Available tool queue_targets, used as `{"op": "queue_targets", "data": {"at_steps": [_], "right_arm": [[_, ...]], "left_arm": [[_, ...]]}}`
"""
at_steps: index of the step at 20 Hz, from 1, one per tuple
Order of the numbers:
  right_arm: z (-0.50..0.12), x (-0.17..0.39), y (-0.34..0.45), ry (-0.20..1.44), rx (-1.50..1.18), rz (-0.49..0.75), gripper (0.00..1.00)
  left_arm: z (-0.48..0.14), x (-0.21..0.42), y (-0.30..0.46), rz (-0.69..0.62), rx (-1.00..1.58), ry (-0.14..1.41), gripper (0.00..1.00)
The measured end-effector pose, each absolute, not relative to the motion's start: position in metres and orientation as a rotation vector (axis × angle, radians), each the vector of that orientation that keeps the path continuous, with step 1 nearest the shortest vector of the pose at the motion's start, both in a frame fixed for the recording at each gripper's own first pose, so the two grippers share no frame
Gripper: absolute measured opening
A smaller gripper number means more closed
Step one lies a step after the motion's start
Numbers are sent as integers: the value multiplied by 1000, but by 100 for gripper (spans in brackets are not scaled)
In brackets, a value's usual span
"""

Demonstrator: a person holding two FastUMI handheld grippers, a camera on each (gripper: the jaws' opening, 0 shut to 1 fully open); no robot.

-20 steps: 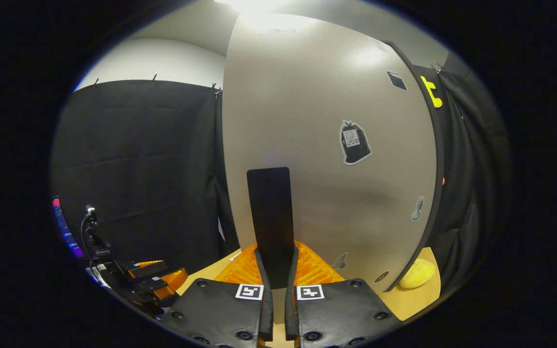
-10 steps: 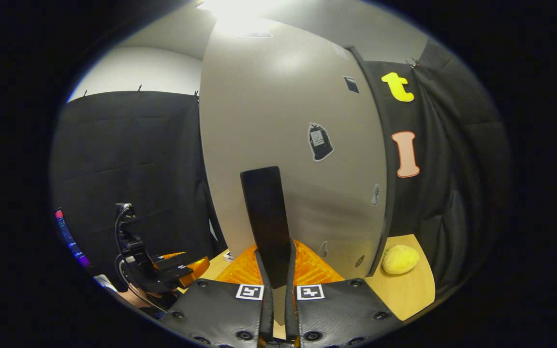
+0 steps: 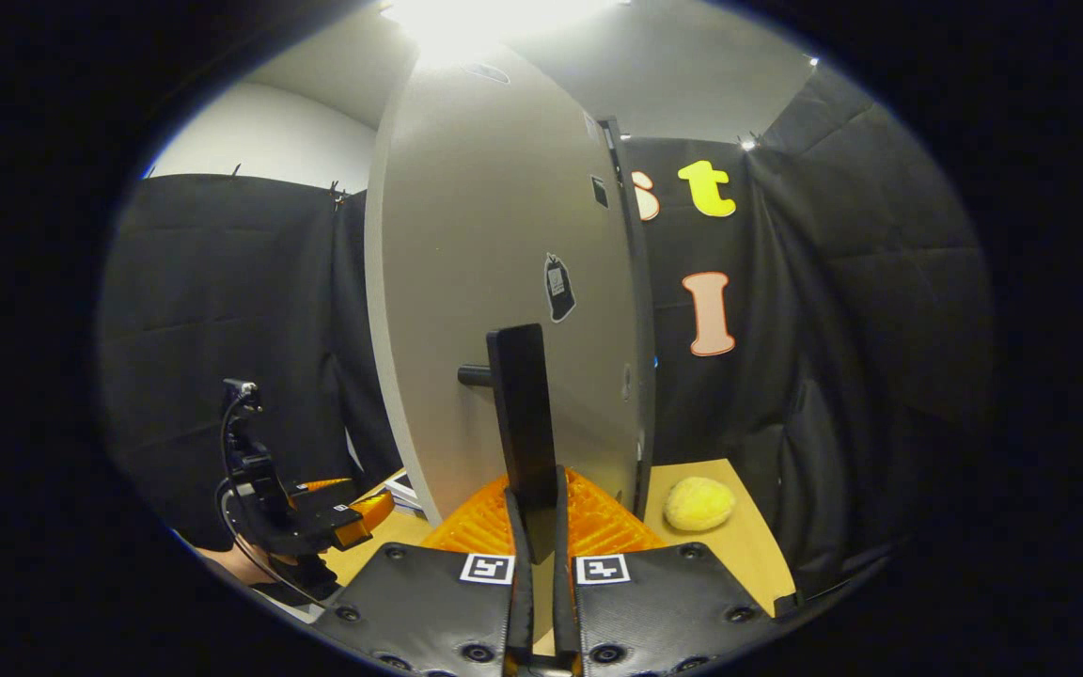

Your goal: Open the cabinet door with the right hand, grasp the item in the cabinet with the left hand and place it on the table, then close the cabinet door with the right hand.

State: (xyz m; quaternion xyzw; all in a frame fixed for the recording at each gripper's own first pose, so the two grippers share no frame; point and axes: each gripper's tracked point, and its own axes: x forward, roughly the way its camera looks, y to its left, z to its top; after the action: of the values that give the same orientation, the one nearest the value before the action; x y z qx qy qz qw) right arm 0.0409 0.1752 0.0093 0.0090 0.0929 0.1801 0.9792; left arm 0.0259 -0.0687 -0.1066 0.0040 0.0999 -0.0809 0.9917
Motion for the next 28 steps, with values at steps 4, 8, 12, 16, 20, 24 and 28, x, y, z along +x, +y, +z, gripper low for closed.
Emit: {"op": "queue_targets", "data": {"at_steps": [4,8,12,16,20,24,28], "right_arm": [[11,34,151,188,34,311,7],[10,28,128,177,2,285,6],[9,32,104,163,10,259,8],[7,25,90,160,98,246,7],[5,2,82,171,185,239,9],[-5,-35,73,237,159,184,2],[-8,-59,40,281,158,88,0]], "left_arm": [[-104,37,-87,-205,25,203,95],[-104,46,-101,-218,33,197,94],[-106,51,-108,-214,31,206,92],[-105,59,-108,-199,14,217,92],[-97,64,-116,-215,-25,231,95],[-86,73,-112,-254,18,213,95],[-68,87,-122,-310,42,148,95]]}}
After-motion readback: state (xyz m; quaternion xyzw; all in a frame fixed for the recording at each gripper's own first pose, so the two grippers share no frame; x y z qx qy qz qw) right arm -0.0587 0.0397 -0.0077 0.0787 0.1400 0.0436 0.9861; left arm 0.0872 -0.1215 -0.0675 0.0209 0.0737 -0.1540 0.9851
